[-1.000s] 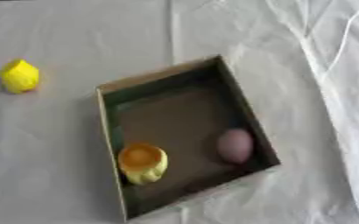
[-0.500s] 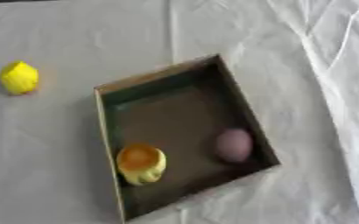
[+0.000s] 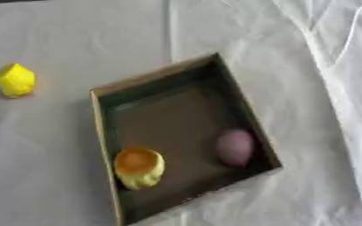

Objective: Pick up objects on the table and place them in the box.

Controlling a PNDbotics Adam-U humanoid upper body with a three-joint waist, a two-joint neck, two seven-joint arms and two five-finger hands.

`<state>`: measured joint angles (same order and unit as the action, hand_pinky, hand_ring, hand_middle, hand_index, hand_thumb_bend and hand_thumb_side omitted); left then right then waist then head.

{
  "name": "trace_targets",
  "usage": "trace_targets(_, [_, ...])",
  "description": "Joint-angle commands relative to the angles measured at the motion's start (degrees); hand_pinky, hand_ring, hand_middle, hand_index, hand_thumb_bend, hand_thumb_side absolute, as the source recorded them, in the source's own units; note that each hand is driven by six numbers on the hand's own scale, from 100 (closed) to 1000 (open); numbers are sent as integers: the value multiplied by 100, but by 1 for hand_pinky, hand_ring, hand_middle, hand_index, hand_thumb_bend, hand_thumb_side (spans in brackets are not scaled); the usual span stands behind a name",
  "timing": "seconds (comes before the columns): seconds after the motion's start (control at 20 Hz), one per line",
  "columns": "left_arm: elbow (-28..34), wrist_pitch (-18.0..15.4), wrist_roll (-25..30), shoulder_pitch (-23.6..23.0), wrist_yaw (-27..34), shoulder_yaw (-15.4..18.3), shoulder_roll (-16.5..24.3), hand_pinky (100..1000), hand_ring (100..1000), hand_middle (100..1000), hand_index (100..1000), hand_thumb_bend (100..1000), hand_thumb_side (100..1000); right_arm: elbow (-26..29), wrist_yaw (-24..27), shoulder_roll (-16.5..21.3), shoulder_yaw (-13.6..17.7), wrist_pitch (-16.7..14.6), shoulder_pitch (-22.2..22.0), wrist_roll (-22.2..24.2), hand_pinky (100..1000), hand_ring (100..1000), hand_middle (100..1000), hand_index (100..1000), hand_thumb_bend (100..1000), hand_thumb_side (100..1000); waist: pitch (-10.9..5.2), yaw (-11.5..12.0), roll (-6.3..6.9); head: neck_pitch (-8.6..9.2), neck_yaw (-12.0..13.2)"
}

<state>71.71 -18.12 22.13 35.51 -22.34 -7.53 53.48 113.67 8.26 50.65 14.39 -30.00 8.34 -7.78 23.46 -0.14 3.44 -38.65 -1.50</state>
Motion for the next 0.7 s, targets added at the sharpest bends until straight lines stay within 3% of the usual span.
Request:
trace_targets(0.05, [-219, 20, 0, 232, -81, 33, -21, 962, 923, 866, 928, 342, 100, 92, 104, 114, 20, 27, 80, 87, 885, 806, 573, 828, 100, 470, -90, -30, 5, 97, 50])
trace_targets(0.7, [-1019, 117, -158, 830, -754, 70, -607, 948, 917, 855, 929, 342, 100, 92, 234, 34, -96, 187, 220, 455, 890, 803, 562, 827, 100, 470, 57, -265, 119, 257, 210])
